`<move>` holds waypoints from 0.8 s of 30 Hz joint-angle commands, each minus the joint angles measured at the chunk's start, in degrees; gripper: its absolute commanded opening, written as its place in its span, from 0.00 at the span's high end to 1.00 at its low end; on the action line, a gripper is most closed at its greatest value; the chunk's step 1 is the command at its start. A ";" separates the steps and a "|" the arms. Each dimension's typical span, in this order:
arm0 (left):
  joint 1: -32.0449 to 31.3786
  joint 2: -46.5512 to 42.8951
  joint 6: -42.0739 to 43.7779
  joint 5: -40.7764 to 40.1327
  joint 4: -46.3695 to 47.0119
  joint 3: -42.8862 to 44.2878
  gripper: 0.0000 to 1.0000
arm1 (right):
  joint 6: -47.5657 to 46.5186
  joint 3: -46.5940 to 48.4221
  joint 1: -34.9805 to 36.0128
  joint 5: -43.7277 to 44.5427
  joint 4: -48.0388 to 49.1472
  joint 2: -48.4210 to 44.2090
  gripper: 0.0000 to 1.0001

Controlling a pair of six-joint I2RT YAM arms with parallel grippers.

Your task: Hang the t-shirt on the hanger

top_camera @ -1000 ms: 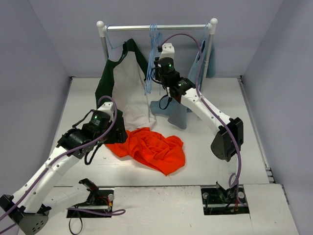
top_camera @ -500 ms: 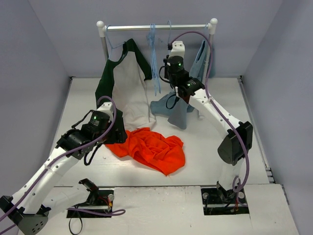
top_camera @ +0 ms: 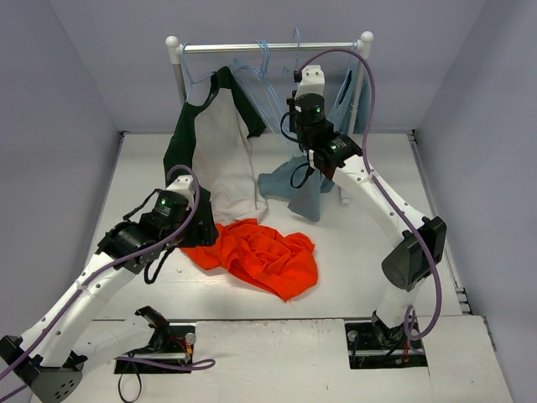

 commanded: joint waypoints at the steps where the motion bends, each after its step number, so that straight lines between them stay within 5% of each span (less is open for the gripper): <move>1: 0.04 -0.45 -0.86 0.19 1.38 0.47 0.32 | -3.56 -0.55 -0.21 1.42 4.40 -6.99 1.00; 11: 0.03 0.30 -0.69 0.51 1.42 0.65 0.32 | -5.83 -5.38 -0.21 -0.93 4.33 -13.59 1.00; 24: -0.06 2.87 1.59 2.56 1.56 1.53 0.32 | -4.72 -25.71 1.38 -10.04 2.98 -33.31 1.00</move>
